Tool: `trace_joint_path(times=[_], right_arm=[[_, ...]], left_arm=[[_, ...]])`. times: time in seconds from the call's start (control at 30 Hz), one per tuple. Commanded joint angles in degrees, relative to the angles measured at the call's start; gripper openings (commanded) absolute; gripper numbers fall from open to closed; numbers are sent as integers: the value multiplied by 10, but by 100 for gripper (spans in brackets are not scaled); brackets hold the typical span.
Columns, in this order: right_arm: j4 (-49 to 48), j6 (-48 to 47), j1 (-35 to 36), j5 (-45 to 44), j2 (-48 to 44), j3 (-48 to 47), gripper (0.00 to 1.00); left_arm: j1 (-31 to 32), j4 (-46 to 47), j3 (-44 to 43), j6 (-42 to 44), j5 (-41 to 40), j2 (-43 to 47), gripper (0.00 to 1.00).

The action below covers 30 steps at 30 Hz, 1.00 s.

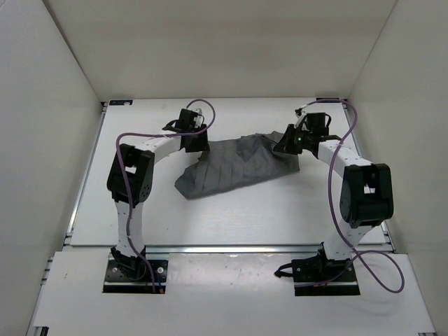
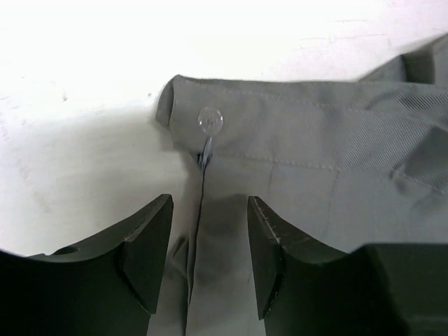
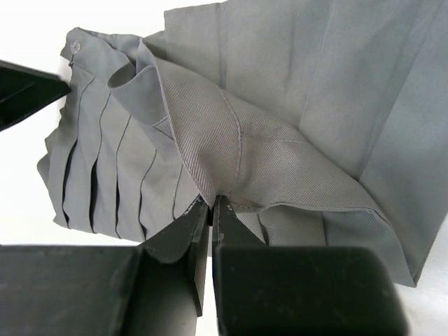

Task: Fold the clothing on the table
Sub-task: Fold the skirt

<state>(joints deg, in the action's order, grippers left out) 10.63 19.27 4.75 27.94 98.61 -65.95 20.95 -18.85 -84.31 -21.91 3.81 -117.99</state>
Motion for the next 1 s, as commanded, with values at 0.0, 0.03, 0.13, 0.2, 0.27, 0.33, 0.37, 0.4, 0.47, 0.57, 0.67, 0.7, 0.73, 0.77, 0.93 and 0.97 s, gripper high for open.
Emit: trace_joint_path(times=[0.0,0.03,0.13,0.2,0.27,0.33,0.37,0.4,0.47,0.57,0.67,0.7,0.73,0.77,0.93,0.97], right_arm=[[-26,-6,3,10,-27,8,0],[-25,-5,2,9,-27,3,0],[-25,-5,1,11,-31,3,0],[-29,-5,1,15,-26,4,0],[-24,-3,4,13,-32,7,0],[-26,-9,4,10,-39,14,0],[-25,-9,4,9,-41,19,0],[-25,-9,7,6,-47,27,0],[-21,-11,4,4,-61,42,0],[3,-17,16,-4,-94,69,0],[57,-33,40,-35,-157,87,0],[82,-41,54,-38,-169,100,0],[105,-42,61,-51,-196,105,0],[117,-40,79,-54,-226,119,0],[156,-23,105,-35,-325,173,1],[166,-21,108,-32,-336,170,0]], left_arm=[[7,-1,-33,1,-2,-16,58],[7,-14,-46,1,0,-30,57],[8,-23,-73,5,4,-51,56],[12,-13,-66,4,12,-52,51],[14,13,-59,-2,26,-48,39],[18,46,-42,-5,34,-36,34],[17,63,-31,-9,35,-25,29],[21,72,-25,-12,37,-18,19],[23,80,-20,-14,47,-8,0],[24,53,-20,-7,58,8,0],[32,35,34,7,53,62,0],[34,49,75,2,46,100,0],[34,55,123,-2,43,147,0],[37,65,146,-3,36,169,0],[37,61,280,-1,11,350,0],[38,59,296,4,13,370,0]])
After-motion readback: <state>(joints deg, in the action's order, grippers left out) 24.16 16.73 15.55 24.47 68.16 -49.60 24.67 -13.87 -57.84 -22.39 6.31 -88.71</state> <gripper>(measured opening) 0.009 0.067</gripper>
